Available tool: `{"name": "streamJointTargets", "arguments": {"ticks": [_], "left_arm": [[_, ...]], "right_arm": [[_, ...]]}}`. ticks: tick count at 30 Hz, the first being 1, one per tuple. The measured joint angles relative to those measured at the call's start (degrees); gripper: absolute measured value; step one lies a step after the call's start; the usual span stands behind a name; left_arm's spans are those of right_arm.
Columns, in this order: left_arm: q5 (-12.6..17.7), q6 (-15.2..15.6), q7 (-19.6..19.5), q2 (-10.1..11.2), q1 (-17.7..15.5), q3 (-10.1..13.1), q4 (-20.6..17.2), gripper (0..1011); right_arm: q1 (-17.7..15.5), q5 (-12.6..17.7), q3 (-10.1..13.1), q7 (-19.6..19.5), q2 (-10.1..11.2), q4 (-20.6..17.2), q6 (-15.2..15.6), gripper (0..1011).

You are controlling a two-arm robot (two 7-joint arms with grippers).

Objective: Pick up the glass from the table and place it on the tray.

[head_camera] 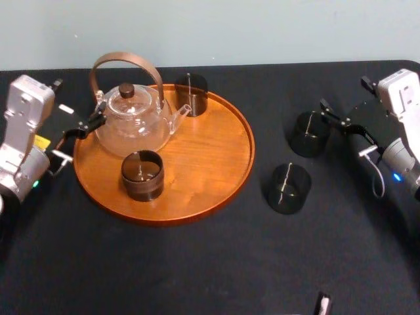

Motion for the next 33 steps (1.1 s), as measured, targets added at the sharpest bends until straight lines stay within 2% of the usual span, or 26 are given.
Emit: {"name": "streamJointTargets", "arguments": {"ticks": [33], "left_arm": [[0.00, 0.00, 0.00, 0.00, 0.00, 0.00, 0.00, 1001]], "right_arm": [[0.00, 0.00, 0.00, 0.00, 0.00, 0.00, 0.00, 1002]]}}
